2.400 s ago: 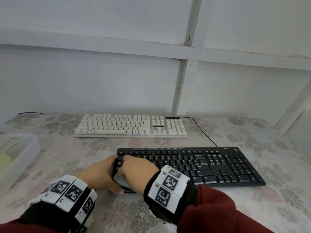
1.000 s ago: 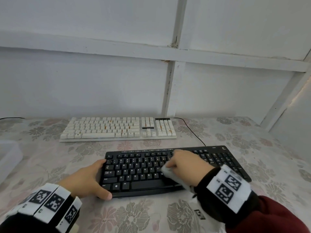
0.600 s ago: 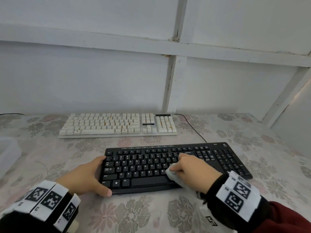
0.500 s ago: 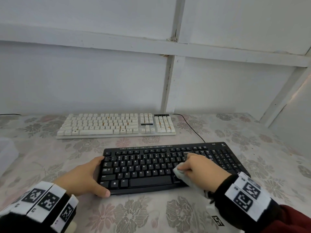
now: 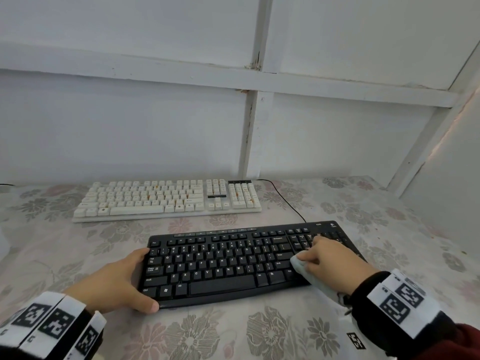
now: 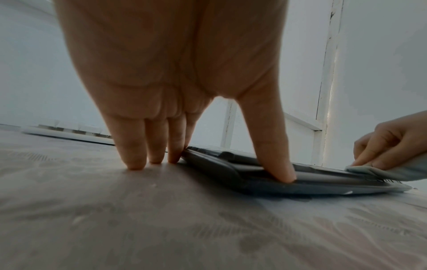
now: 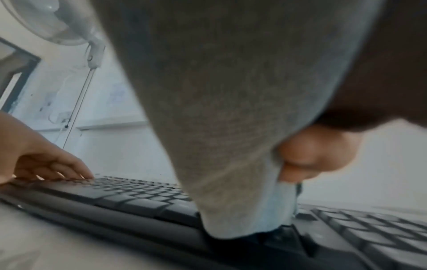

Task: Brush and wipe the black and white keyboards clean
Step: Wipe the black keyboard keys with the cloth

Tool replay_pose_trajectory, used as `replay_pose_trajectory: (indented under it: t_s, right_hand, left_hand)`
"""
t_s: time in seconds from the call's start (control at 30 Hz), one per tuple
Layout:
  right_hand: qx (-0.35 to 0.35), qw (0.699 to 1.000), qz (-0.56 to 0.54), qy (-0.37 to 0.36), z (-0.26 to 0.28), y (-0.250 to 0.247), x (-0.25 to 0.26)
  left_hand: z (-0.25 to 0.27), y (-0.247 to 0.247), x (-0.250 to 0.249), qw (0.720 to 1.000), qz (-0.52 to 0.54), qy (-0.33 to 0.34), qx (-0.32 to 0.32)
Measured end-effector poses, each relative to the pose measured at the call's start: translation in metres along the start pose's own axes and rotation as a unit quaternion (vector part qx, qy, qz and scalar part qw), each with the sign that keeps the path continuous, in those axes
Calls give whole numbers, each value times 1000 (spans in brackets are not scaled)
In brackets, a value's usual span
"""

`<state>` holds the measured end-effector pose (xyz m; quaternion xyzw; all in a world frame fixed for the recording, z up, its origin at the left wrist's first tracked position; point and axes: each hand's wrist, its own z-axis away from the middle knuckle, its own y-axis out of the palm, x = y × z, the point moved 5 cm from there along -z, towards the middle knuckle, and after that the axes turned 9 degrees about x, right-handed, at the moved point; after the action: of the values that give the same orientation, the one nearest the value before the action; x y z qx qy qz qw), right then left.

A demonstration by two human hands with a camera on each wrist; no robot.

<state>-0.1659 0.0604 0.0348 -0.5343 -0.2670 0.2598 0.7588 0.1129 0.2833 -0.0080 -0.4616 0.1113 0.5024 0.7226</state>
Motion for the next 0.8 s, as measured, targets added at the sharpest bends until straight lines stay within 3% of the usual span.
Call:
replay_pose_trajectory:
  t_s: [0.3, 0.4, 0.63, 0.7, 0.8]
  right_hand:
    - [-1, 993, 82, 82, 0, -17, -60]
    - [-9, 988, 59, 141, 4, -20, -87]
    - [-6, 979, 34, 202, 2, -23, -116]
    - [-16, 982, 14, 190, 3, -28, -114]
    - [-14, 994, -43, 99, 1, -30, -83]
  left_hand:
    - [-2, 1, 2, 1000, 16, 9, 0]
    - [-3, 1, 2, 1000, 14, 9, 4]
    - [-2, 1, 0, 1000, 12, 14, 11]
    - [-3, 1, 1, 1000, 10, 18, 16]
    - [-4, 1, 2, 1000, 9, 22, 15]
